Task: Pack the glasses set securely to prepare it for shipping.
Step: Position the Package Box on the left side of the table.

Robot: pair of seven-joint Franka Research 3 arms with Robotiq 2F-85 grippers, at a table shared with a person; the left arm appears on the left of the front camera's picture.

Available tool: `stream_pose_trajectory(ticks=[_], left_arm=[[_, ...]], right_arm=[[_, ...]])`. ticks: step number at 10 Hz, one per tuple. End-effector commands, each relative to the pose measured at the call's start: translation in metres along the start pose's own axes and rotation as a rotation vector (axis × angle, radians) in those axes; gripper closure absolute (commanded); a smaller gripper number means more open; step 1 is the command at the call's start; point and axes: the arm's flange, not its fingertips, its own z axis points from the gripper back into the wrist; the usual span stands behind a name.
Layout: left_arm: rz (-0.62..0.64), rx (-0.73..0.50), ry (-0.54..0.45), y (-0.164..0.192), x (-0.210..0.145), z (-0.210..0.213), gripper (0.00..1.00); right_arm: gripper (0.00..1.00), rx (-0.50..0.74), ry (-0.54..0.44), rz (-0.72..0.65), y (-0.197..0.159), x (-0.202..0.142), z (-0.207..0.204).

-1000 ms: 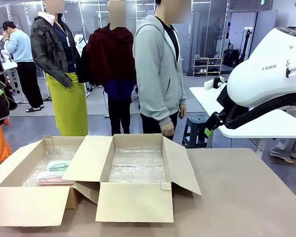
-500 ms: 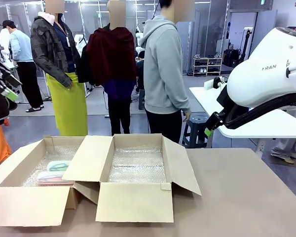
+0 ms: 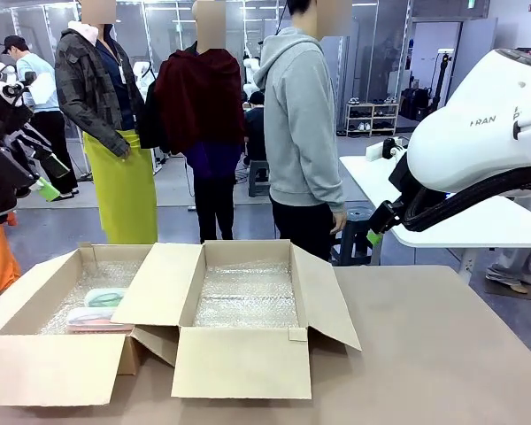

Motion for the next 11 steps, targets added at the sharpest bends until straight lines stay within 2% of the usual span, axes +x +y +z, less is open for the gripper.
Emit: stream_pose_trajectory(ticks=[1,11], left_arm=[[-0.014,-0.002,0.001,0.0,0.0008,-0.0012,0.0],[-0.014,-0.002,0.001,0.0,0.0008,-0.0012,0.0]], right_arm=[[0.0,-0.007,0.009,0.0,0.0012,0.0017,0.0019],[0.0,-0.007,0.009,0.0,0.0012,0.0017,0.0019]])
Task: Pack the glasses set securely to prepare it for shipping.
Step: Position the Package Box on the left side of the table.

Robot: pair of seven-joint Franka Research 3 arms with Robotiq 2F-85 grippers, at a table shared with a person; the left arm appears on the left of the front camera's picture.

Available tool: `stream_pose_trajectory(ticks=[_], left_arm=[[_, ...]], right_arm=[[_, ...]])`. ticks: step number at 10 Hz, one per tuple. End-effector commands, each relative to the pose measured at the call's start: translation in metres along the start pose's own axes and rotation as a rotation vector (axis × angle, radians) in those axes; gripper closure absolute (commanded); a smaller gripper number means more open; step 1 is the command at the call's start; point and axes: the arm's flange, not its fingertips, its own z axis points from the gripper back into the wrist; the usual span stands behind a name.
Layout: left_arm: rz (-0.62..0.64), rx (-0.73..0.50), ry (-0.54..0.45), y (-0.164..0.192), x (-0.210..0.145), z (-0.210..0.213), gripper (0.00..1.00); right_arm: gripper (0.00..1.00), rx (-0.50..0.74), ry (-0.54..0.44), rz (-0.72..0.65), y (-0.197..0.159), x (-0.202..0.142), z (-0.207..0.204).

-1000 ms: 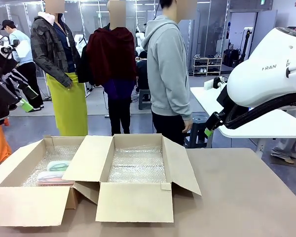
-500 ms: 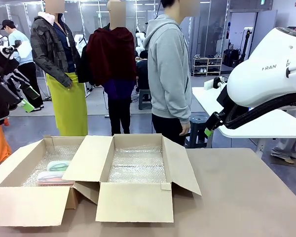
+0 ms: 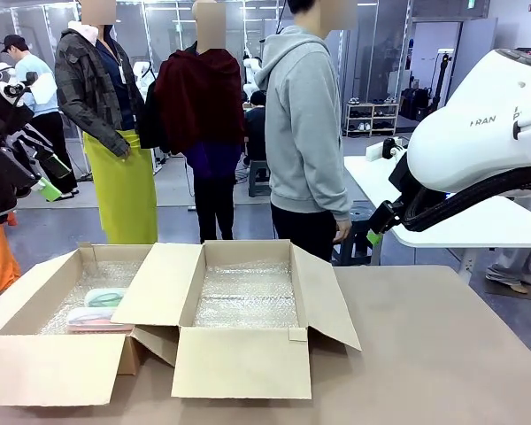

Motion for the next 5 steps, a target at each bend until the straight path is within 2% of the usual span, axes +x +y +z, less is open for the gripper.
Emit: stream_pose_trajectory(ticks=[1,5], left_arm=[[-0.01,0.005,0.005,-0.0001,-0.001,0.0013,0.0],[-0.01,0.005,0.005,-0.0001,-0.001,0.0013,0.0]], right_arm=[[0.0,-0.007,0.01,0.0,0.0012,0.0017,0.0019],[0.0,-0.007,0.01,0.0,0.0012,0.0017,0.0019]])
